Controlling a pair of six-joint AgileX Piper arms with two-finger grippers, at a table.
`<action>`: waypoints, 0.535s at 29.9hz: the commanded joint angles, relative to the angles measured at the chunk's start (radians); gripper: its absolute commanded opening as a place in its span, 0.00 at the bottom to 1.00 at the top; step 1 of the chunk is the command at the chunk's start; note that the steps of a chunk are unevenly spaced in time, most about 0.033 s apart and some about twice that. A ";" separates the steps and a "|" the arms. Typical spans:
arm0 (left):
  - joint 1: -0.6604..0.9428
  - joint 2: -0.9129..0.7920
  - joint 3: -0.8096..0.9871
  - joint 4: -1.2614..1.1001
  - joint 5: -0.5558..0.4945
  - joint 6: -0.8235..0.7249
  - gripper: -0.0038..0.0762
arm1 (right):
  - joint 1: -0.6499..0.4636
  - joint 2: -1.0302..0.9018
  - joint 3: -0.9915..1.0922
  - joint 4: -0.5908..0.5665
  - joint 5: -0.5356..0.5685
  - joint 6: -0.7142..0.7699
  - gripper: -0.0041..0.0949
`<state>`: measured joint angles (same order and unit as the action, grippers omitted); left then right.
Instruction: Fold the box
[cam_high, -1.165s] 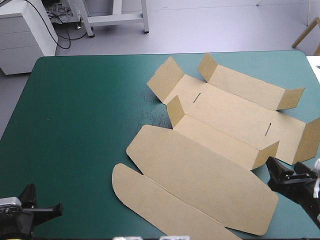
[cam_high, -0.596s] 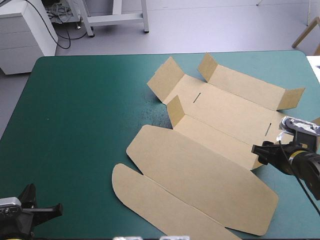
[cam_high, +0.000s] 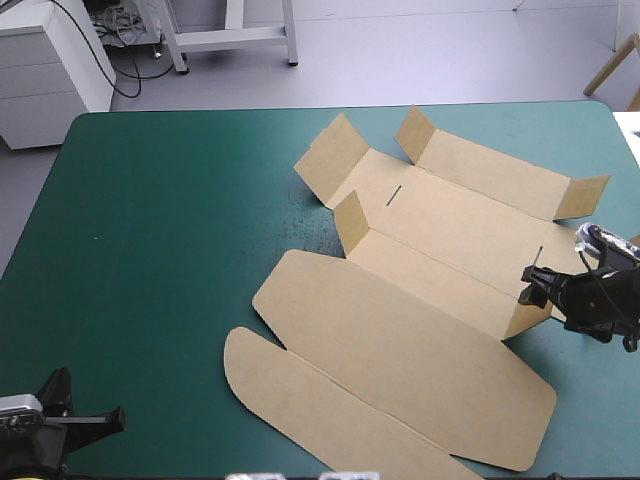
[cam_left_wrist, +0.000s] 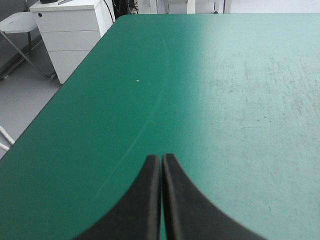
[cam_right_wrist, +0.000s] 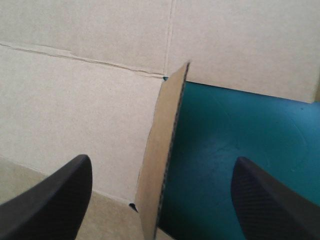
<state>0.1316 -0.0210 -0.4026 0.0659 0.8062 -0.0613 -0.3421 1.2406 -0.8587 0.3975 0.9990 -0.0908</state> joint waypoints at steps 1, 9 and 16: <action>0.000 -0.005 -0.025 0.003 -0.075 -0.010 0.04 | -0.012 0.039 -0.032 0.078 -0.019 -0.038 0.76; 0.000 -0.005 -0.025 0.003 -0.075 -0.010 0.04 | -0.012 0.111 -0.032 0.112 -0.026 -0.042 0.76; 0.000 -0.005 -0.025 0.003 -0.075 -0.010 0.04 | -0.012 0.111 -0.034 0.108 -0.026 -0.042 0.43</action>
<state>0.1316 -0.0210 -0.4026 0.0659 0.8062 -0.0613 -0.3466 1.3752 -0.8597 0.4827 0.9761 -0.1220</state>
